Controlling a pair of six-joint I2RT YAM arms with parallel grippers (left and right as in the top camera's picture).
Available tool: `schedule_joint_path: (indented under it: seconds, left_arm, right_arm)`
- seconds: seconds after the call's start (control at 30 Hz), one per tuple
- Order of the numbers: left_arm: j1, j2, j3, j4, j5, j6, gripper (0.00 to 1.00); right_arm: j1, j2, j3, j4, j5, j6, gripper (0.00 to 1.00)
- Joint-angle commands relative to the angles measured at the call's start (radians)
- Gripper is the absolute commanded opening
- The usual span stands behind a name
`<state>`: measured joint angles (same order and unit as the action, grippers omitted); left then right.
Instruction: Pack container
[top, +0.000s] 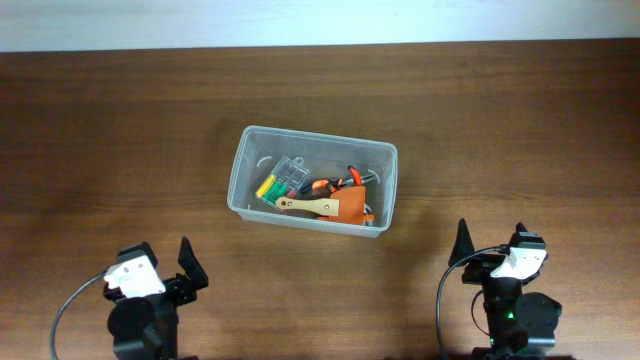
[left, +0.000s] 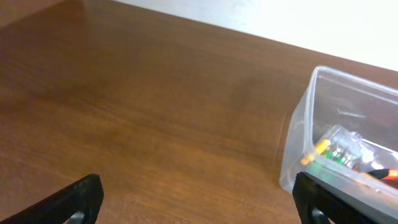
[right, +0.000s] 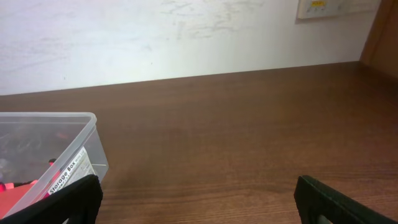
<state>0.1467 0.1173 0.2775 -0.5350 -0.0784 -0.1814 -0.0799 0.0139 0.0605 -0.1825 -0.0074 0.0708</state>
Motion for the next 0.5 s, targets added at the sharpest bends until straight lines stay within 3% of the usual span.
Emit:
schedule_joint_path:
  seconds: [0.0,0.27,0.47]
  left_arm:
    - [0.004,-0.051,-0.063,0.005,0.006,-0.004,0.99]
    - [0.004,-0.099,-0.133,0.005,-0.001,0.002,0.99]
    - [0.004,-0.100,-0.133,0.012,0.000,0.164,0.99]
  right_arm:
    - [-0.006,-0.010,-0.008,0.000,0.008,-0.006,0.99]
    - [-0.006,-0.010,-0.008,0.000,0.008,-0.006,0.99]
    - [-0.006,-0.010,-0.008,0.000,0.008,-0.006,0.99]
